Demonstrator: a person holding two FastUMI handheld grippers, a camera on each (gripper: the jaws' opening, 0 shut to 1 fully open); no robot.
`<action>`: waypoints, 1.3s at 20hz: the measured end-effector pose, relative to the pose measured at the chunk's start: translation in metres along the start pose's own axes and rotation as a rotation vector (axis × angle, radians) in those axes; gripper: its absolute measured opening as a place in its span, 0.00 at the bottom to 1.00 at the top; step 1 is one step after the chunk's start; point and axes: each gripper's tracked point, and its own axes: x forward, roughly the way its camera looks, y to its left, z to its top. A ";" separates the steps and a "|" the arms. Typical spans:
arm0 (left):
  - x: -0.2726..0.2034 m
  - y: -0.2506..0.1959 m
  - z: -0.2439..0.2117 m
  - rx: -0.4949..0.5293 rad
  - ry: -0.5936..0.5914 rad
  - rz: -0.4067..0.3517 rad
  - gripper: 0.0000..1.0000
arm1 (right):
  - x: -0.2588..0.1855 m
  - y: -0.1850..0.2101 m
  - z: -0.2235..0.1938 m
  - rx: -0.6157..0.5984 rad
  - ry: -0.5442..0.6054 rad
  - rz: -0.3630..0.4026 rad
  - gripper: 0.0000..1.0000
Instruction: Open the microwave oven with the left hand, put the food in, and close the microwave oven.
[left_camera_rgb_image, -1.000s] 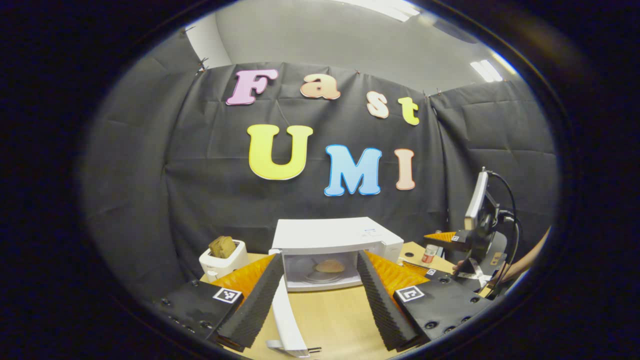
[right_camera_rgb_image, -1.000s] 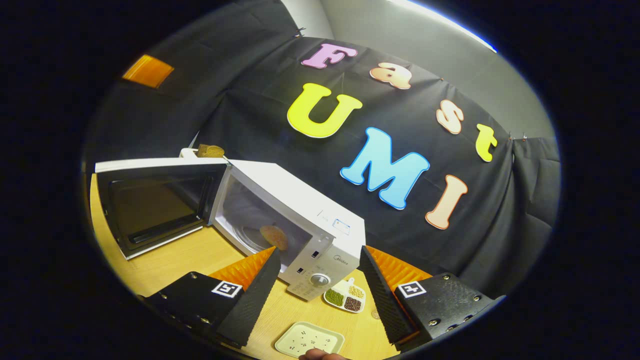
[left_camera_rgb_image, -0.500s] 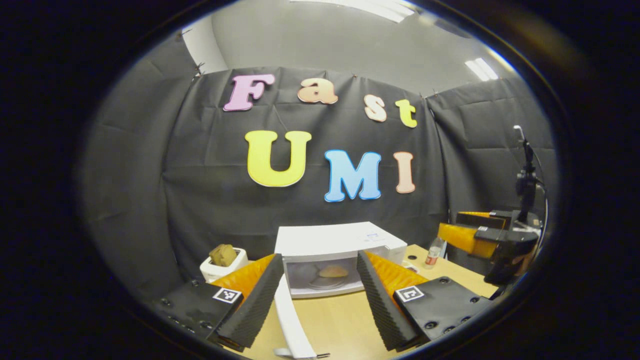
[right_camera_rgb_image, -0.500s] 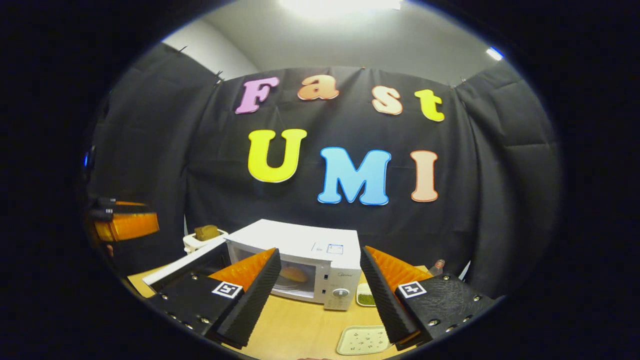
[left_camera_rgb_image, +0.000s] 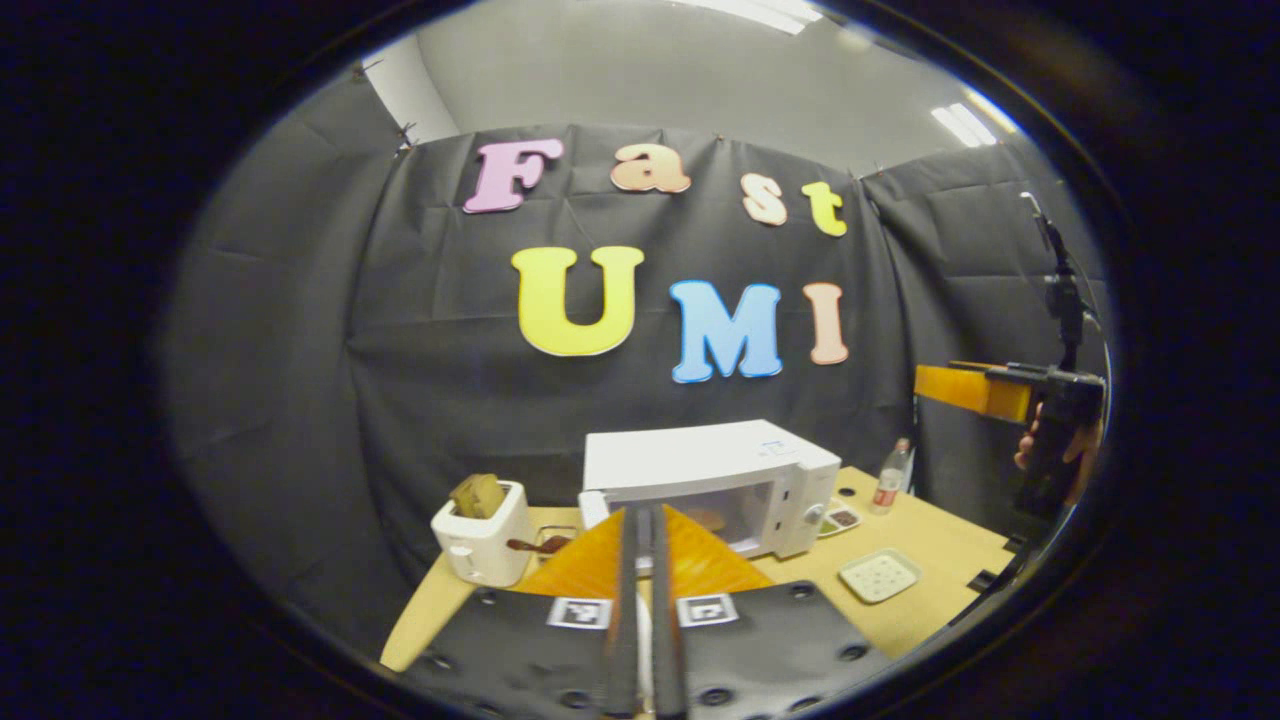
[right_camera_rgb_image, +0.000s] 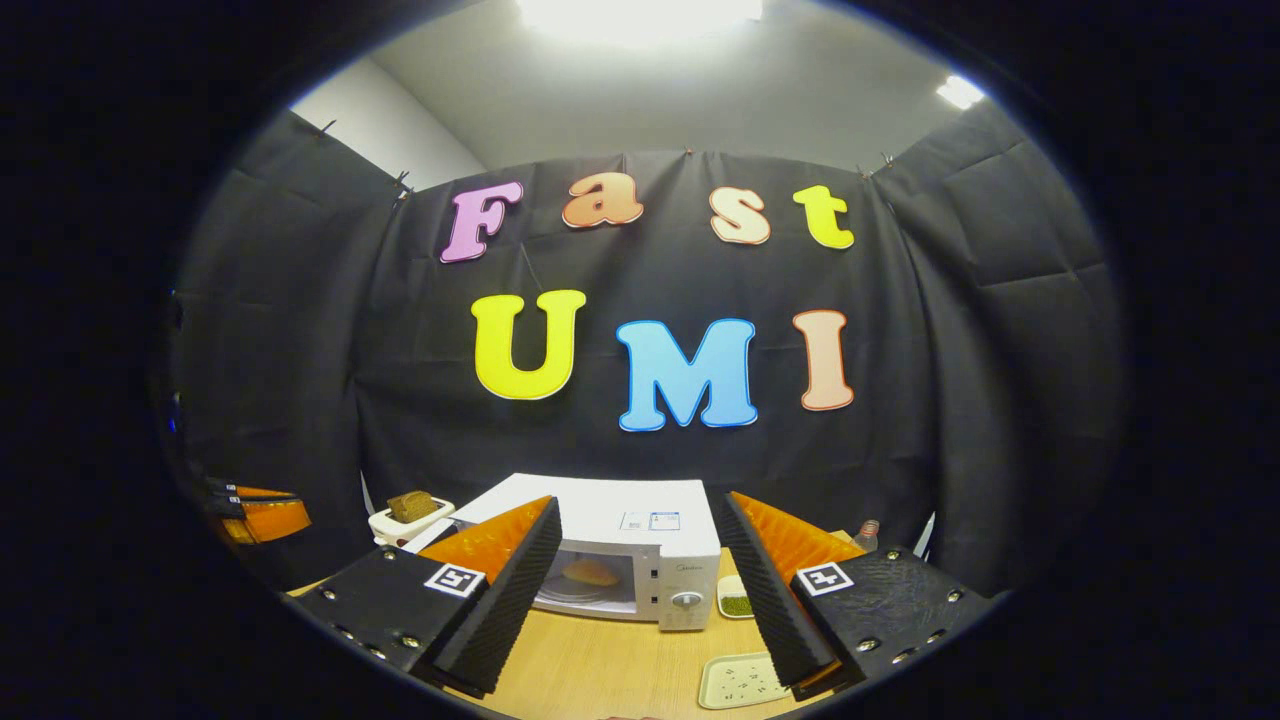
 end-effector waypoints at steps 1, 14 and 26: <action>0.001 0.000 -0.013 -0.025 0.027 -0.010 0.07 | 0.001 0.003 0.000 0.001 0.003 0.006 0.97; -0.019 0.006 -0.147 -0.074 0.310 0.017 0.06 | 0.004 -0.015 -0.005 0.000 0.031 0.021 0.98; 0.011 -0.061 -0.152 -0.037 0.337 -0.086 0.07 | -0.004 -0.059 0.023 -0.041 -0.038 -0.035 0.98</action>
